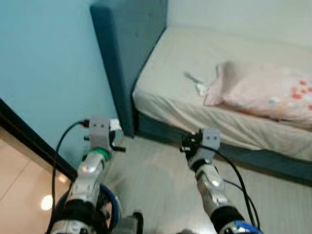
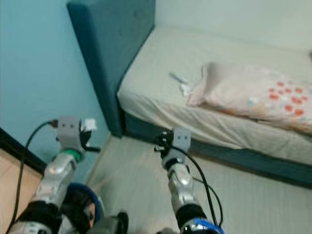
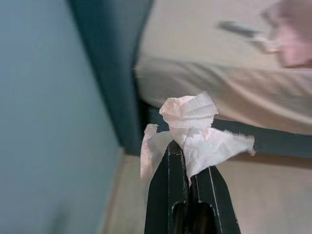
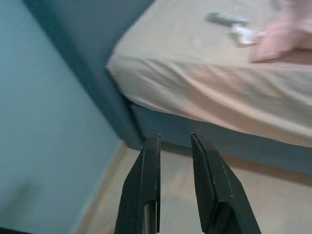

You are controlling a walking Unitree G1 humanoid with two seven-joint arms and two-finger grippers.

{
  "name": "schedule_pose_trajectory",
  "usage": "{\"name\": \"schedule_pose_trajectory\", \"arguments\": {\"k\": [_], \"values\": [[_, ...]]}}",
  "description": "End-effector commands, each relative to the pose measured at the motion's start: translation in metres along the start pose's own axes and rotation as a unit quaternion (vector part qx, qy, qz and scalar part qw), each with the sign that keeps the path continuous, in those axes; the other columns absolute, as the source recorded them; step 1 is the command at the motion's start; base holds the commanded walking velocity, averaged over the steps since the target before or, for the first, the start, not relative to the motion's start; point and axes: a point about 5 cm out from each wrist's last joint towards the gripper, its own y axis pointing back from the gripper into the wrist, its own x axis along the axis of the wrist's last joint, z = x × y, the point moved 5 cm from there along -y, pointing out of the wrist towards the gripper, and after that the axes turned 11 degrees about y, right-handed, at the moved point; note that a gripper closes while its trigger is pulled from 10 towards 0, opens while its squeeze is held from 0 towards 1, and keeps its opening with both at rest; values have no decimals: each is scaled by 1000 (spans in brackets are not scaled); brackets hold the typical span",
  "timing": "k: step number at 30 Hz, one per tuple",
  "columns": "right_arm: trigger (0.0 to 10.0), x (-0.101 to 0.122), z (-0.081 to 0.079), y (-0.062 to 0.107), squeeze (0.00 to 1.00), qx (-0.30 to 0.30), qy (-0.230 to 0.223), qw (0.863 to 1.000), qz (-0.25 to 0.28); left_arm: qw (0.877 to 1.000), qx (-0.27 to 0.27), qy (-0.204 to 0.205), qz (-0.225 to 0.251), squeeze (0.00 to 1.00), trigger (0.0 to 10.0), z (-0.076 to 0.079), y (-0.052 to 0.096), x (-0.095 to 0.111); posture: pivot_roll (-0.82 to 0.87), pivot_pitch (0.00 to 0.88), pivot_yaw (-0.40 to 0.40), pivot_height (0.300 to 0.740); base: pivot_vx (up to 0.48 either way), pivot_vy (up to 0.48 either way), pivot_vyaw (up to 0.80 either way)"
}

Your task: Clean up the room

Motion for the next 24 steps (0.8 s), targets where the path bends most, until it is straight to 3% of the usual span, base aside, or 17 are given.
{"name": "schedule_pose_trajectory", "arguments": {"k": [1,24], "values": [[10000,-6,-4,2,0,-2,-11,1000,-8,1000,8,-4,-12,0,10000,-7,3,-5,157,52,32,740,-266,0,0],[10000,-8,-1,5,0,-8,-12,1000,-8,1000,-2,-6,-16,0,10000,-2,2,-6,149,49,42,740,-270,0,0]]}}
